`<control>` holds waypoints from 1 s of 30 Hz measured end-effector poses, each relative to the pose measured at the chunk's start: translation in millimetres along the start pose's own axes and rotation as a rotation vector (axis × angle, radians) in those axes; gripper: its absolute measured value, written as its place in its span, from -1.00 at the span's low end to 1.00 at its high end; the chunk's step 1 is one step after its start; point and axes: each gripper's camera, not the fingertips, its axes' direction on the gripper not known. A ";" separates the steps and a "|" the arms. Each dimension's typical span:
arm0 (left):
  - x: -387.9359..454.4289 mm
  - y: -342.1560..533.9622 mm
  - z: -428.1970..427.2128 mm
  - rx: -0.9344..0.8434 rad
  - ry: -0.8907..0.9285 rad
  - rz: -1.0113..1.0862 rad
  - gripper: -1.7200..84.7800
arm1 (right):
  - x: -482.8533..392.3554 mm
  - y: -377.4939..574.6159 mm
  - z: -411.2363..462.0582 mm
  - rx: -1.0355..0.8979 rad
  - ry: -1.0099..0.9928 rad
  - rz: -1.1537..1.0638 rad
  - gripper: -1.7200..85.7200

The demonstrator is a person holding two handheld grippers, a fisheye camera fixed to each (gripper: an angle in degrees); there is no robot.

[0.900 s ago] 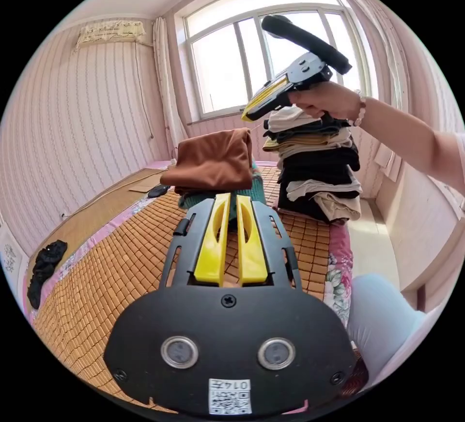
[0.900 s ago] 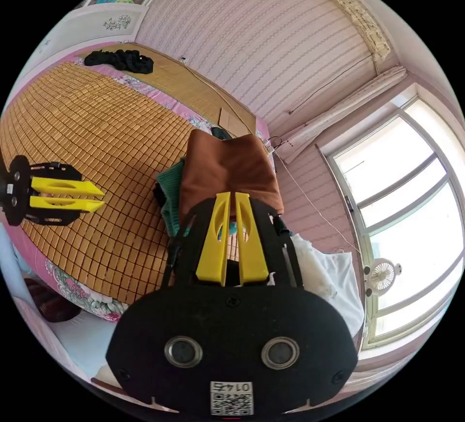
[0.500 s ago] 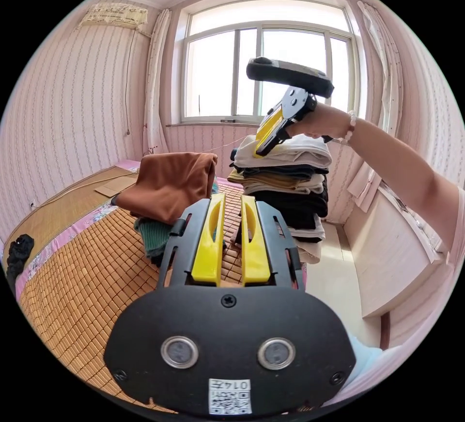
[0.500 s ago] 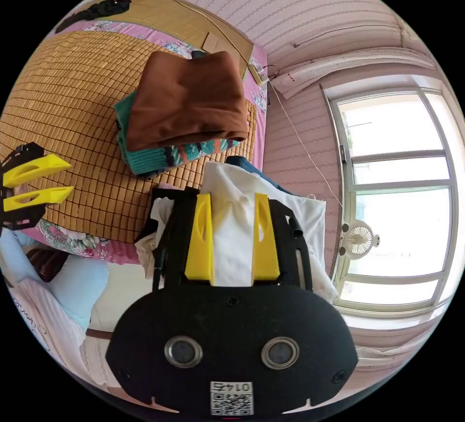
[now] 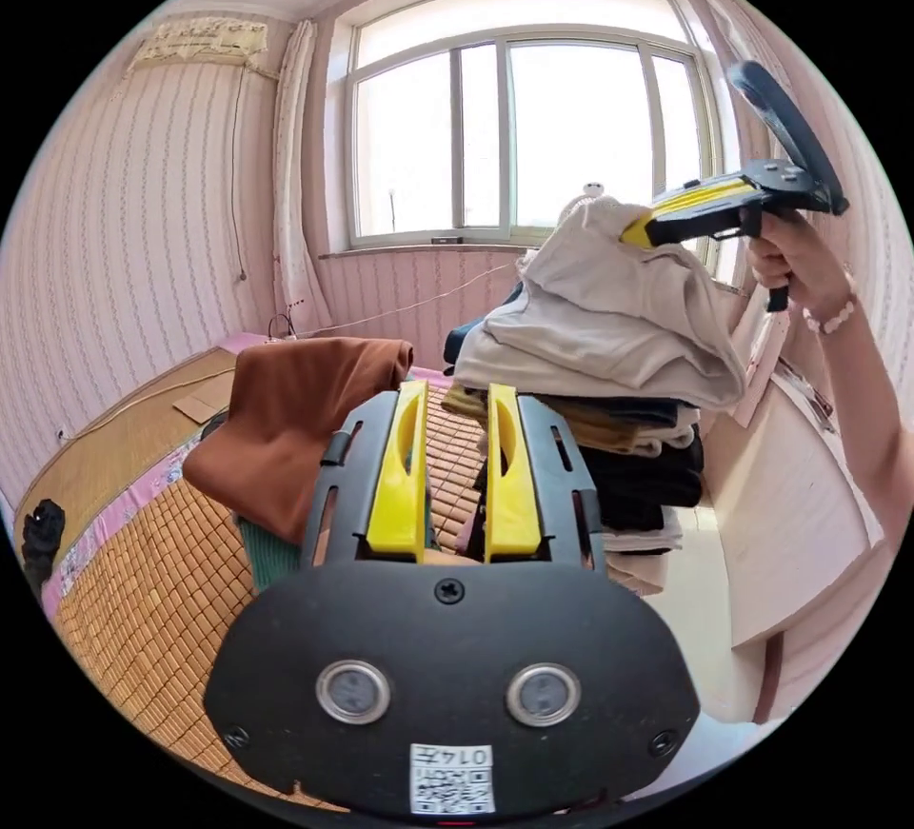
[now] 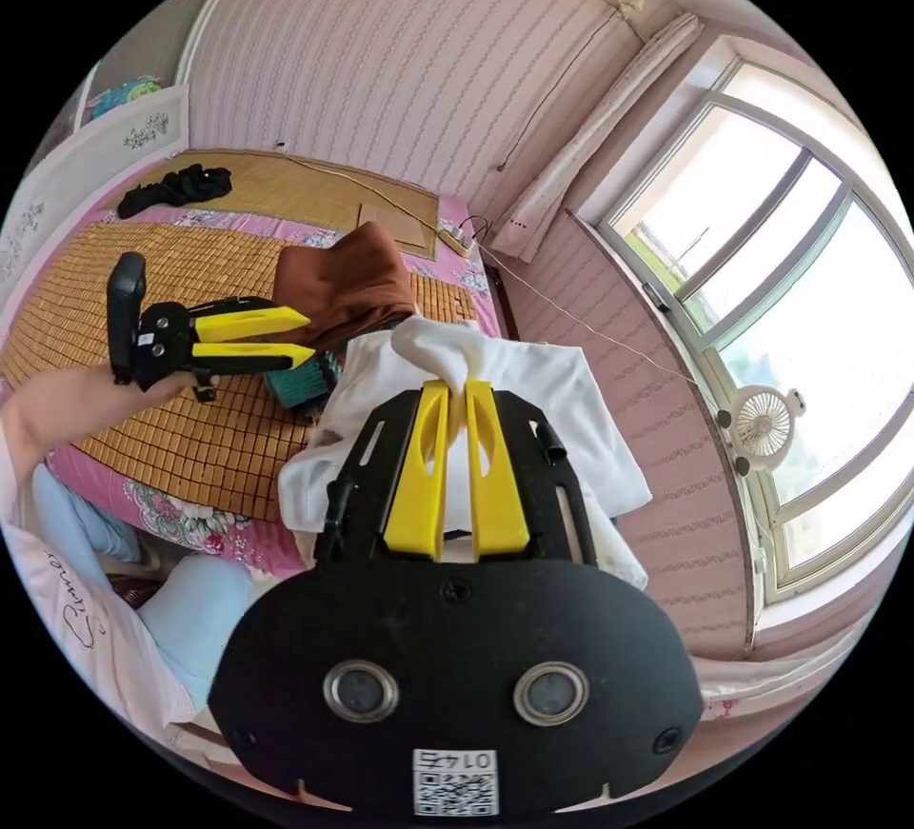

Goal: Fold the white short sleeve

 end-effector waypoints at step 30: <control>7.1 -165.9 -362.3 0.546 0.378 0.019 -0.98 | 143.2 209.6 -313.0 0.848 -0.293 0.182 -0.97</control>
